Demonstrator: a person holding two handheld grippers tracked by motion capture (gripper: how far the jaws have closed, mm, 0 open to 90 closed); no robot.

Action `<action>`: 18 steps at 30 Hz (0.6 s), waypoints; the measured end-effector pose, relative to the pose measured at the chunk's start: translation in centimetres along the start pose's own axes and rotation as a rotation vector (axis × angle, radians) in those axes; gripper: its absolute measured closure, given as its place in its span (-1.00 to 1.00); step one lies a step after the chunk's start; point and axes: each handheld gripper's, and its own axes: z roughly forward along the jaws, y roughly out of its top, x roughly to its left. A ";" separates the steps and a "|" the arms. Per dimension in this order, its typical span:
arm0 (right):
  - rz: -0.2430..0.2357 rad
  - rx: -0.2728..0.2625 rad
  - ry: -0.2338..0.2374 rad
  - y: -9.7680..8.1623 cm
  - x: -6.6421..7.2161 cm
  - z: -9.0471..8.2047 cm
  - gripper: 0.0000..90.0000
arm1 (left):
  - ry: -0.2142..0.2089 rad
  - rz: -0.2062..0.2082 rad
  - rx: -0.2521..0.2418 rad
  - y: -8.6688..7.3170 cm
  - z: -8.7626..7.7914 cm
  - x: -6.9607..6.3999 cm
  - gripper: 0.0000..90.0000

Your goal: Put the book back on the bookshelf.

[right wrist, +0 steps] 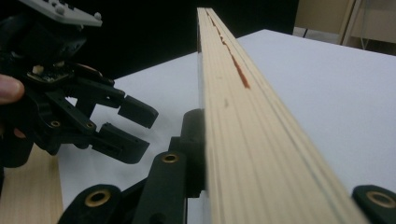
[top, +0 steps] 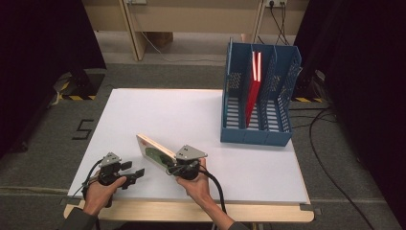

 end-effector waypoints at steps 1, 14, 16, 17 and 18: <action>0.013 -0.005 0.002 0.1 -0.1 -0.1 0.68 | 0.000 -0.001 -0.001 0.0 0.0 0.0 -0.32; 0.052 -0.070 -0.018 1.3 -1.8 -2.4 0.68 | -0.002 -0.002 -0.002 0.0 0.0 0.0 -0.32; 0.055 -0.083 -0.032 1.7 -2.1 -3.0 0.68 | -0.001 -0.005 -0.002 0.0 0.0 0.0 -0.32; 0.056 -0.095 -0.035 1.9 -2.3 -3.3 0.68 | -0.002 -0.004 -0.002 0.0 -0.1 0.0 -0.32; 0.051 -0.101 -0.041 2.1 -2.5 -3.8 0.68 | -0.001 -0.003 -0.002 0.0 -0.1 0.1 -0.32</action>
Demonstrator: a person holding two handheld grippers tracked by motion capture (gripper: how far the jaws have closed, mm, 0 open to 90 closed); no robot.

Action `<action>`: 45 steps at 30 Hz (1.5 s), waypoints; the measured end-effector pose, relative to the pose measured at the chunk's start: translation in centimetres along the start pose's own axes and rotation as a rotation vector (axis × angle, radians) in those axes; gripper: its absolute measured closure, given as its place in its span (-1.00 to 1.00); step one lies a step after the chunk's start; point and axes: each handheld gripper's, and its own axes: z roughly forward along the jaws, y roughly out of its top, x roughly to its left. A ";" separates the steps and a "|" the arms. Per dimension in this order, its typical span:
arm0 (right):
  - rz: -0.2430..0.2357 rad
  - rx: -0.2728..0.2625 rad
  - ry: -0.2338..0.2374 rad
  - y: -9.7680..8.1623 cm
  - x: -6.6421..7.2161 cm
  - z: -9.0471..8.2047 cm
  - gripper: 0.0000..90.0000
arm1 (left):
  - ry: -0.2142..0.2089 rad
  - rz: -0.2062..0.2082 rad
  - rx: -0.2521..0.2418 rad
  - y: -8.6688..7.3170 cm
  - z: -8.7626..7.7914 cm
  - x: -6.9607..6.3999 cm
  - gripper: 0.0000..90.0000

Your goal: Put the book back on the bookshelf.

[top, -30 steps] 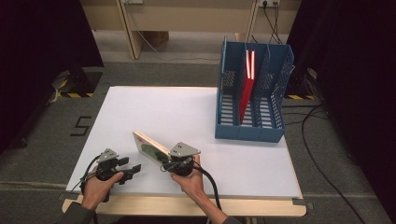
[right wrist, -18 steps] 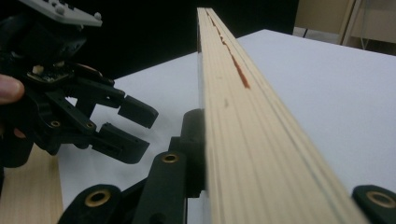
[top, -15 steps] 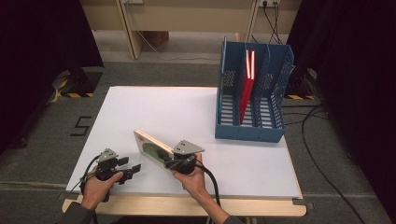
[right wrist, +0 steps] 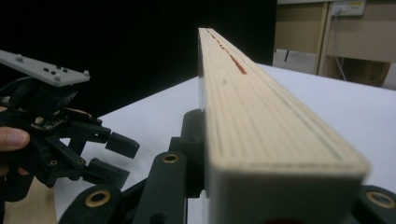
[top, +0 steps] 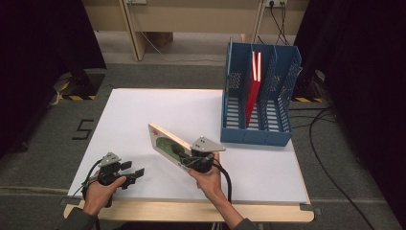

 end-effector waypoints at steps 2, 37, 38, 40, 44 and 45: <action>-0.005 -0.013 -0.018 0.5 -0.3 -0.9 0.68 | 0.003 -0.001 -0.003 0.0 0.0 0.1 -0.32; -0.022 -0.133 -0.407 3.7 -5.9 -21.2 0.68 | 0.137 0.143 0.089 -0.3 1.5 -0.3 -0.65; -0.021 -0.139 -0.423 3.8 -6.2 -21.6 0.68 | 0.138 0.146 0.091 -0.3 1.5 -0.3 -0.66; -0.014 -0.148 -0.450 4.1 -6.8 -22.2 0.68 | 0.136 0.144 0.089 -0.3 1.5 -0.2 -0.66; -0.014 -0.146 -0.515 4.5 -8.3 -22.9 0.68 | 0.137 0.145 0.082 -0.4 1.5 -0.2 -0.67; -0.012 -0.149 -0.527 4.6 -8.7 -23.0 0.68 | 0.135 0.143 0.080 -0.4 1.5 -0.2 -0.67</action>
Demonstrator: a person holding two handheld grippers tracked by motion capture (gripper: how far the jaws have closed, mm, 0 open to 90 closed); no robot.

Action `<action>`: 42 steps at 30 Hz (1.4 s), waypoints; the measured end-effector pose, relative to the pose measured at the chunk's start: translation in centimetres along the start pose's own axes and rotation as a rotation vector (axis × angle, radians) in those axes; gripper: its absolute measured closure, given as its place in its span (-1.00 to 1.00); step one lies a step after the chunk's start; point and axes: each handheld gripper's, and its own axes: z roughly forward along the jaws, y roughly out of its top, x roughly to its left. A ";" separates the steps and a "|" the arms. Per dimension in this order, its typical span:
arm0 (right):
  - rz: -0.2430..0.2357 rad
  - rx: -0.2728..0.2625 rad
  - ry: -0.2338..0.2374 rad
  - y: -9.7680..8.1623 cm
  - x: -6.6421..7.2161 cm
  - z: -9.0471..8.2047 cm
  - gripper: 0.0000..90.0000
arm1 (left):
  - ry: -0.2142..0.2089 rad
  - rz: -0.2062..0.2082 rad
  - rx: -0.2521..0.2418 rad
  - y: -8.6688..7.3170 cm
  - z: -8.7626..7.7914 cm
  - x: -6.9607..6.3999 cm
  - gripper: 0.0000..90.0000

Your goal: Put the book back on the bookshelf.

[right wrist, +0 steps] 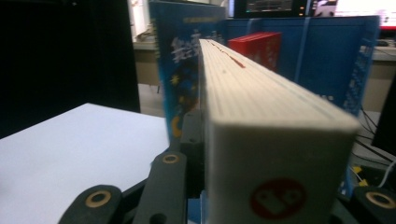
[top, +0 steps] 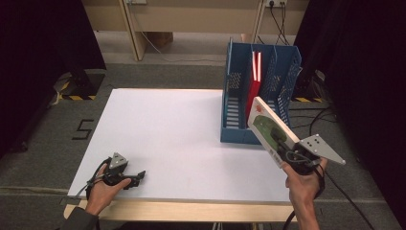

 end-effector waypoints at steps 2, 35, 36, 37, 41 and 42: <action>0.018 -0.003 -0.026 0.1 -0.7 0.2 0.68 | 0.000 0.000 0.000 0.0 0.0 0.0 -0.67; 0.079 0.079 -0.347 2.6 -8.0 12.1 0.68 | 0.001 -0.003 -0.010 -0.1 0.1 0.0 -0.68; 0.076 0.082 -0.350 2.6 -8.1 12.6 0.68 | 0.002 -0.003 -0.010 -0.1 0.1 0.0 -0.68; 0.081 0.089 -0.354 2.5 -8.2 13.0 0.68 | 0.003 -0.001 -0.009 0.0 0.1 0.0 -0.68; 0.096 0.094 -0.366 2.1 -8.6 14.5 0.68 | 0.004 -0.001 -0.009 0.0 0.1 -0.1 -0.68; 0.093 0.095 -0.362 2.0 -8.7 14.9 0.68 | 0.002 0.000 -0.008 0.0 0.1 -0.1 -0.68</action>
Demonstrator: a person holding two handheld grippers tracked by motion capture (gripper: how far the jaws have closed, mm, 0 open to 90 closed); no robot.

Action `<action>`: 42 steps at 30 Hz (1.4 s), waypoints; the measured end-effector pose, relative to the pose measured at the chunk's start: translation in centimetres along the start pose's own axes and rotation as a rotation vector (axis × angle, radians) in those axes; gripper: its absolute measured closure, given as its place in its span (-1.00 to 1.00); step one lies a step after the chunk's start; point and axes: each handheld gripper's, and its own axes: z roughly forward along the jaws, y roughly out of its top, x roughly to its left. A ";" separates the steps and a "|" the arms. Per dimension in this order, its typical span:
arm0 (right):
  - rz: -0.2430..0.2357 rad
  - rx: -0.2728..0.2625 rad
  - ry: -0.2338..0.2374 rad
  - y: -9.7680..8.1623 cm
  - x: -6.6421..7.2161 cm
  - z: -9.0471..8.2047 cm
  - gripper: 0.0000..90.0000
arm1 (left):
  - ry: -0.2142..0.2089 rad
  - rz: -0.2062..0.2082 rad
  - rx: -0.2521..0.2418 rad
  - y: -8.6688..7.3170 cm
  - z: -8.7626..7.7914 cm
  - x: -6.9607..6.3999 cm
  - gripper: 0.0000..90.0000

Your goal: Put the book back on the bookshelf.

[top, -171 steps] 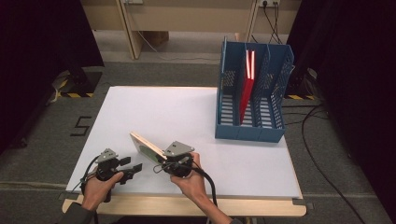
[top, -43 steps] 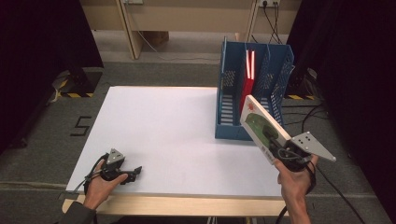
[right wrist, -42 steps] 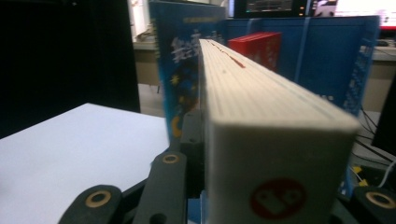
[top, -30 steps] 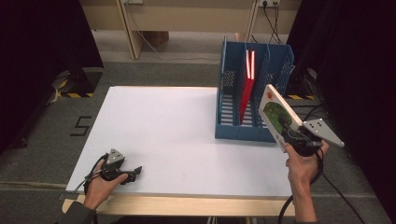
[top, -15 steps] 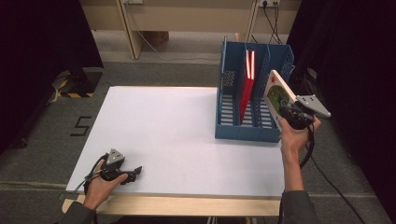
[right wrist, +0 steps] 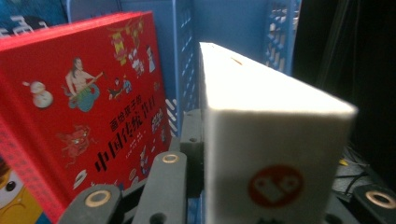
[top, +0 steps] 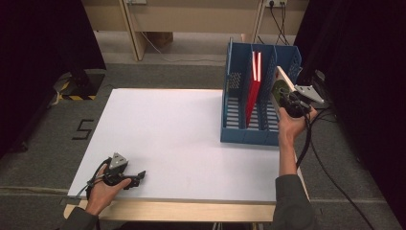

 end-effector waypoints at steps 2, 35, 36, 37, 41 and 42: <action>-0.002 0.007 0.006 -0.2 0.2 0.8 0.68 | -0.001 -0.001 0.000 0.0 0.0 0.0 -0.68; 0.009 0.176 -0.022 -2.5 0.9 6.4 0.67 | -0.005 0.004 -0.002 -0.1 -0.1 -0.3 -0.67; 0.010 0.177 -0.022 -2.5 0.8 6.4 0.67 | -0.005 0.003 -0.001 -0.1 -0.1 -0.3 -0.67; 0.012 0.180 -0.019 -2.5 0.8 6.4 0.66 | -0.005 0.003 0.000 -0.1 -0.1 -0.3 -0.67; 0.002 0.217 -0.024 -2.7 0.9 6.5 0.66 | -0.006 0.003 0.001 -0.1 -0.1 -0.3 -0.67; 0.009 0.219 -0.026 -2.8 0.9 6.5 0.66 | -0.005 0.004 0.001 -0.1 -0.1 -0.3 -0.67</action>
